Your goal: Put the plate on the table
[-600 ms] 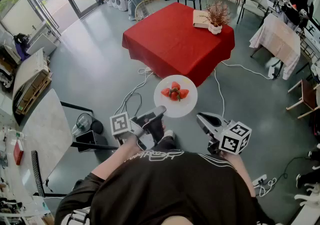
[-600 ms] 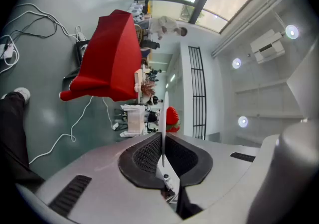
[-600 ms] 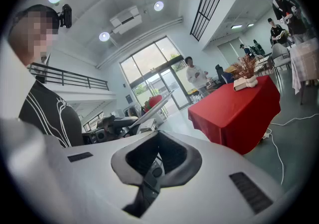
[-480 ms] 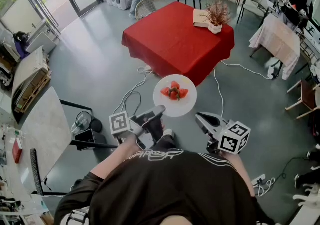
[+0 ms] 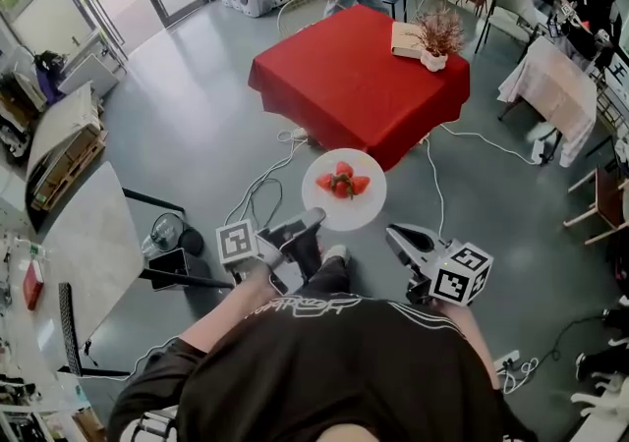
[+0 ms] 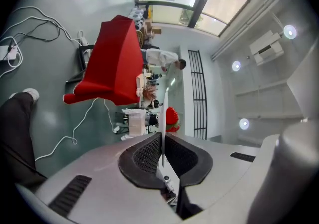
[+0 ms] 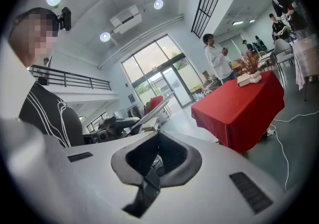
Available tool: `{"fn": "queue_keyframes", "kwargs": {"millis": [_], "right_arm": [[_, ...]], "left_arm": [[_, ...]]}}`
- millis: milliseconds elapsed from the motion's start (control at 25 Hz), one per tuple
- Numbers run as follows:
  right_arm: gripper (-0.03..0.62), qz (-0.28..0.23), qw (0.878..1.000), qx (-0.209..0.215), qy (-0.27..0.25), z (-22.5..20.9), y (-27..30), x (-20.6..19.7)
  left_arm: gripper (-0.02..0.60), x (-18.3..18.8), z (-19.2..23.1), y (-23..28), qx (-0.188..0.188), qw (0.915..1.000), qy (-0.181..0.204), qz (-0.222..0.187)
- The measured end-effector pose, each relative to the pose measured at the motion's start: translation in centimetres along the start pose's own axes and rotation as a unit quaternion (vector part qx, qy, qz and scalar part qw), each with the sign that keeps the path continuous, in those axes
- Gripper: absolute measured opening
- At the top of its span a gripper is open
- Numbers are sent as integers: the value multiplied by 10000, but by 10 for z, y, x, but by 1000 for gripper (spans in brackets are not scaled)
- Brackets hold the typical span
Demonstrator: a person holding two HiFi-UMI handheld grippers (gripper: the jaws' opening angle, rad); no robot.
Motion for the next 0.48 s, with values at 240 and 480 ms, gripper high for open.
{"fn": "queue_keyframes", "kwargs": {"millis": [240, 480], "right_arm": [[8, 137, 9995, 213, 194, -4, 8, -8], [8, 257, 9991, 214, 270, -22, 49, -5]], "left_arm": [[20, 2, 9, 1, 17, 9999, -112, -5], [20, 43, 26, 2, 38, 9997, -219, -41]]}}
Point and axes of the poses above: the fingertips, and each gripper's own axes: y forward along the fingers, z to its left, x out of its top, the point moved 10 cm from there along -y, backward along the fingers, and after that the axes turned 2 degrees about z, right-handed, at the moved point
